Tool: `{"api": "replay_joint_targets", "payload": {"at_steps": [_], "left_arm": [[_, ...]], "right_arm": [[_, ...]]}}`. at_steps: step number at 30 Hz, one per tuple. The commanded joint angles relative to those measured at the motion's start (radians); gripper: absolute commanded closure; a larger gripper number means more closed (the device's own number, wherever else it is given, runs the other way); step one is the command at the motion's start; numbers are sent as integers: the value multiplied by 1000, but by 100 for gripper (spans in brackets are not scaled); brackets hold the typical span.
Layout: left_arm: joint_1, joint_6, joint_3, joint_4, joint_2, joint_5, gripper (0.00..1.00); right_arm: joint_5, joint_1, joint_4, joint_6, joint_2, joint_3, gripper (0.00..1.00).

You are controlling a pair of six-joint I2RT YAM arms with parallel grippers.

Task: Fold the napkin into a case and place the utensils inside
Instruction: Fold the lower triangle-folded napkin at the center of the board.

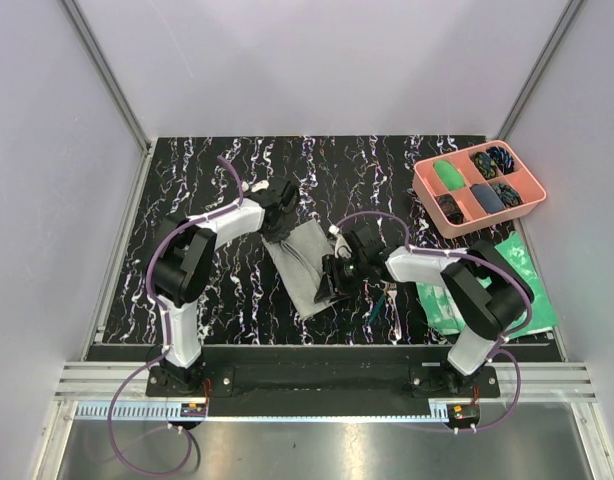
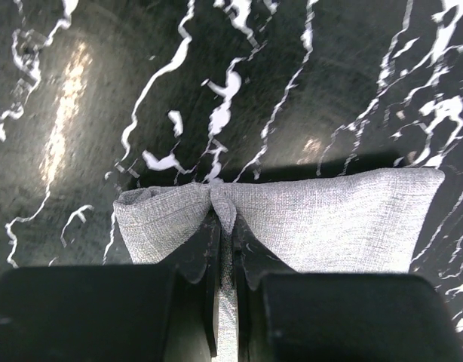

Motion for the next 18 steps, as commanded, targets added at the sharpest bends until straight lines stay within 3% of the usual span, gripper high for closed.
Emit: {"api": "replay_joint_targets", "payload": {"at_steps": [1,5,10,13,18], "left_arm": [[7,20,-8,89,-31,-20,92],[8,27,-12,97,-34,-13,92],[8,34,-18,97,-46,-5,89],[8,42,-29,100,-69,-11,82],[14,57,-37,102,-109,12,59]], "right_arm": [[95,5,-204,-113,-78,79,52],[121,5,-228,-139,-75,119,42],[131,11,-240,-162,-11,173,41],[150,11,-238,-168,12,185,41],[160,12,-229,-174,69,204,48]]}}
